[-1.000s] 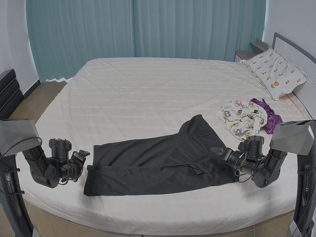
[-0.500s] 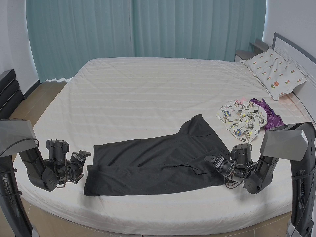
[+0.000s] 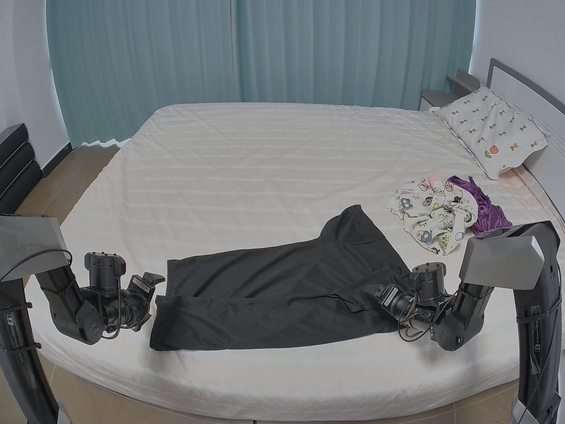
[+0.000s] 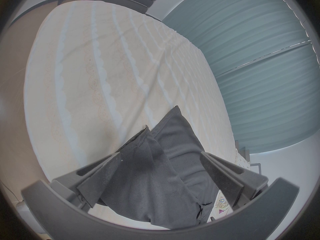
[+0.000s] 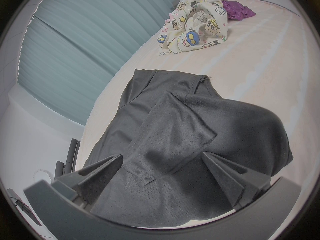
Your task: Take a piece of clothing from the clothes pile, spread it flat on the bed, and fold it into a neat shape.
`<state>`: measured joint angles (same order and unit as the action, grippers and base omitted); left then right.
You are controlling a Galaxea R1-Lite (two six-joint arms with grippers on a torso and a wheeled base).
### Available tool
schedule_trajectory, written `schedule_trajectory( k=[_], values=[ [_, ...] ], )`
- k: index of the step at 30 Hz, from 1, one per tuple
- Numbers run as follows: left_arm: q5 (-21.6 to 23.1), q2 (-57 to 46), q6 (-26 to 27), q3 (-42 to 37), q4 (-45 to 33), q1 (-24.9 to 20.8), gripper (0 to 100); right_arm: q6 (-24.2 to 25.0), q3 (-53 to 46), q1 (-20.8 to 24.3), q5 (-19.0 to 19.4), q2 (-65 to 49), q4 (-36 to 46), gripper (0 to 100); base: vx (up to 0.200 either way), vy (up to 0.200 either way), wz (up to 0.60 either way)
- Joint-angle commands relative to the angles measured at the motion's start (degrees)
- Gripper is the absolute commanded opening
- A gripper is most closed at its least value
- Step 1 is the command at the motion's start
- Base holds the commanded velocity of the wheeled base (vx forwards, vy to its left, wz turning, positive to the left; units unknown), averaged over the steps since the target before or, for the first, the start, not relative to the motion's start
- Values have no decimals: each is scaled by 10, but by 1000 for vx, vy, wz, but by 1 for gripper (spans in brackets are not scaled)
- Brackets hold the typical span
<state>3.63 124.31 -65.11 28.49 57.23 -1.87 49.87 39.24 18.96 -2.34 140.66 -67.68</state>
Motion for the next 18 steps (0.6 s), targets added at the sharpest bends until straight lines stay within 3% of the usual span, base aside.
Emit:
schedule_trajectory(
  k=[1,13,14,18],
  values=[
    [0,3,-1,0,1,-2,100,0,5,1,1,7,0,100,0,0,0],
    [0,3,-1,1,1,-2,100,-2,29,6,-1,22,14,100,0,0,0],
    [0,3,-1,1,1,-2,100,-2,31,6,-1,22,15,0,0,0,0],
    [0,3,-1,1,1,-2,100,-1,32,6,-1,22,14,0,0,0,0]
  ],
)
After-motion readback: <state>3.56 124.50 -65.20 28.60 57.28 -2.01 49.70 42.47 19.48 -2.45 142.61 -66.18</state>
